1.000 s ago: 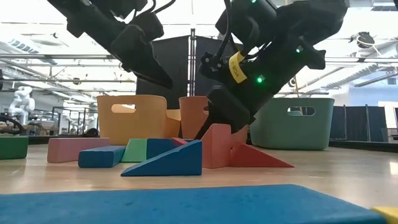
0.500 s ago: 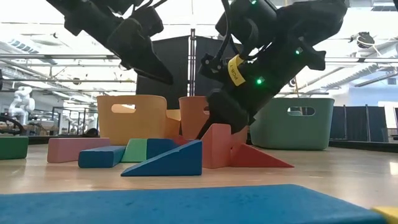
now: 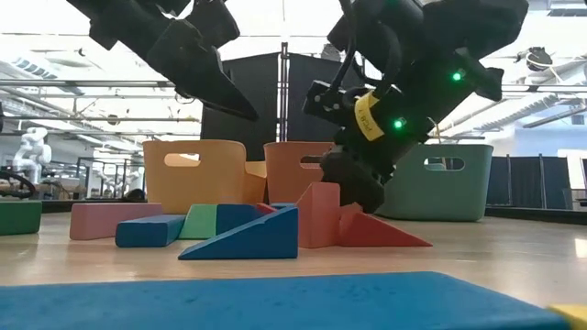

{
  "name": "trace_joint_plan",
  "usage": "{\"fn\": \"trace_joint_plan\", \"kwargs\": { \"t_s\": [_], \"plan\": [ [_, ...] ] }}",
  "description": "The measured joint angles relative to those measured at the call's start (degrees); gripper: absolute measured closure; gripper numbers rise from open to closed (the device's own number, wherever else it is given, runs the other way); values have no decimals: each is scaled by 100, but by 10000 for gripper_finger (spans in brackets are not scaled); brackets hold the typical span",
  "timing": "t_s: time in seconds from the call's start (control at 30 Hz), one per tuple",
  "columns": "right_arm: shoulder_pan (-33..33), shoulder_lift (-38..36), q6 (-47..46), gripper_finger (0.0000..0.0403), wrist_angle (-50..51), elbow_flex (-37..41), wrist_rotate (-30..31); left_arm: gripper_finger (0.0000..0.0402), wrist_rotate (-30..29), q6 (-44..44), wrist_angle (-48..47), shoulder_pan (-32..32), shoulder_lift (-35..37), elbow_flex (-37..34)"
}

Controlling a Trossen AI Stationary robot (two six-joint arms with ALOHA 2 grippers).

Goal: Sort blocks by size
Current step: Put the blue rectangle block into the orange bin

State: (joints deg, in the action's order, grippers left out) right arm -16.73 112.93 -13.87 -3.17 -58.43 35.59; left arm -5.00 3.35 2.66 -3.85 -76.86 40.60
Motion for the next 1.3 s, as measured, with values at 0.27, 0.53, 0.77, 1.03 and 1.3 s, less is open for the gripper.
{"fn": "trace_joint_plan", "kwargs": {
  "t_s": [0.27,0.53,0.77,1.03,1.3],
  "plan": [
    [-110,-307,-15,355,19,0,39,203,1,42,4,-88,-2,0],
    [-254,-480,-34,355,35,-11,45,203,-2,218,-7,-122,-4,0],
    [-444,-847,-27,355,44,-11,35,203,-1,662,59,-400,-4,0],
    [-627,-1163,20,355,33,-15,45,203,3,928,343,-674,-4,0],
    [-696,-1212,308,355,-330,-15,362,203,3,779,523,-707,-7,0]
  ]
}}
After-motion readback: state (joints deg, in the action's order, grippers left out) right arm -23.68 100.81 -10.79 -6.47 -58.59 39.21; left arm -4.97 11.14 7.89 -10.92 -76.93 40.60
